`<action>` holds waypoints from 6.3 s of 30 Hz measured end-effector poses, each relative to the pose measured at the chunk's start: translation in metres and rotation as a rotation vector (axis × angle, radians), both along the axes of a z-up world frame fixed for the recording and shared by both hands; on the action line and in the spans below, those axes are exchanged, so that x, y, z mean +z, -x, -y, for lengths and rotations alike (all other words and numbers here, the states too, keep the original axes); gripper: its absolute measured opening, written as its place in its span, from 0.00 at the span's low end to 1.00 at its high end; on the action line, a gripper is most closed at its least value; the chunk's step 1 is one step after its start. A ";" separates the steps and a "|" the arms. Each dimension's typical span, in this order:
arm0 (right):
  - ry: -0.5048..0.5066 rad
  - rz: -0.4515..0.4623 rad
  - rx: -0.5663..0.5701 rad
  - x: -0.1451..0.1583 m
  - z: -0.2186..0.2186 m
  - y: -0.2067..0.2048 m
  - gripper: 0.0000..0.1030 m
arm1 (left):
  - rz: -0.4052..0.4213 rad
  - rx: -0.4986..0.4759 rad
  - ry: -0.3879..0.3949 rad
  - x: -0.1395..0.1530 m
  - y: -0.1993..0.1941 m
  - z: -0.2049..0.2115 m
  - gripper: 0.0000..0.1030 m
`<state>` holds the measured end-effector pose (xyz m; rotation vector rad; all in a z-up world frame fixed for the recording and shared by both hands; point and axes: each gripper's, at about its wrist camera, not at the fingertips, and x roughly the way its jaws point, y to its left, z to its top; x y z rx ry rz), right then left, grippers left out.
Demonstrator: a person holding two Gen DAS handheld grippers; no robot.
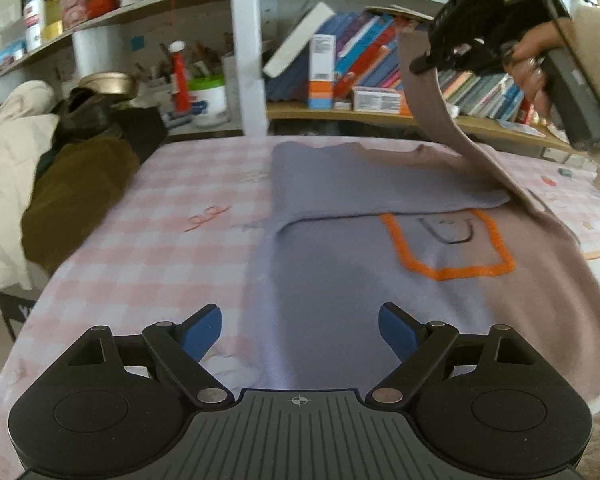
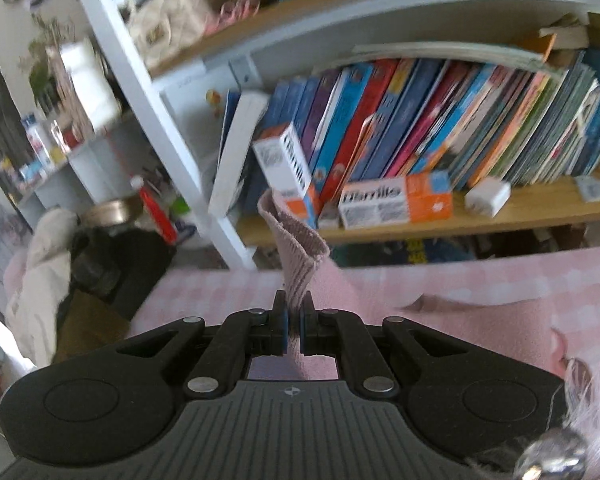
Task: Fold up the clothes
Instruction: 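Carry the mauve sleeve across the sweater chest with the right tool, then lay the mauve sleeve on the chest and open the right tool, then move both open tools to the sweater hem, then grasp the mauve hem with the right tool while the left tool grasps the lavender hem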
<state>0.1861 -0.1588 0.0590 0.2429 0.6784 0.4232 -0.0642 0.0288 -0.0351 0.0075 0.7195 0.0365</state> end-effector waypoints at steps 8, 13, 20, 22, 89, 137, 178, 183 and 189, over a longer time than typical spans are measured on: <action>0.100 -0.090 -0.006 -0.044 -0.049 -0.015 0.05 | -0.020 0.036 -0.001 -0.005 0.012 -0.033 0.86; 0.086 -0.121 0.040 -0.059 -0.060 -0.013 0.08 | -0.024 0.047 -0.001 -0.007 0.018 -0.042 0.86; 0.040 -0.147 0.122 -0.068 -0.064 -0.005 0.49 | -0.018 0.062 0.012 -0.006 0.019 -0.047 0.86; 0.045 -0.146 0.122 -0.065 -0.058 0.002 0.49 | -0.016 0.063 0.020 -0.007 0.016 -0.048 0.86; 0.021 -0.289 -0.222 -0.086 0.188 0.290 0.69 | -0.063 0.108 0.113 0.006 0.051 0.050 0.90; 0.061 -0.350 -0.283 -0.105 0.173 0.249 0.25 | -0.171 0.141 0.167 -0.031 0.018 -0.003 0.34; -0.128 -0.388 -0.209 -0.107 0.164 0.241 0.29 | -0.211 0.071 0.291 -0.036 0.022 -0.006 0.43; -0.147 -0.417 -0.227 -0.109 0.172 0.240 0.27 | -0.208 0.069 0.296 -0.037 0.023 -0.006 0.42; -0.169 -0.457 -0.212 -0.113 0.172 0.245 0.11 | -0.210 0.079 0.312 -0.036 0.022 -0.009 0.32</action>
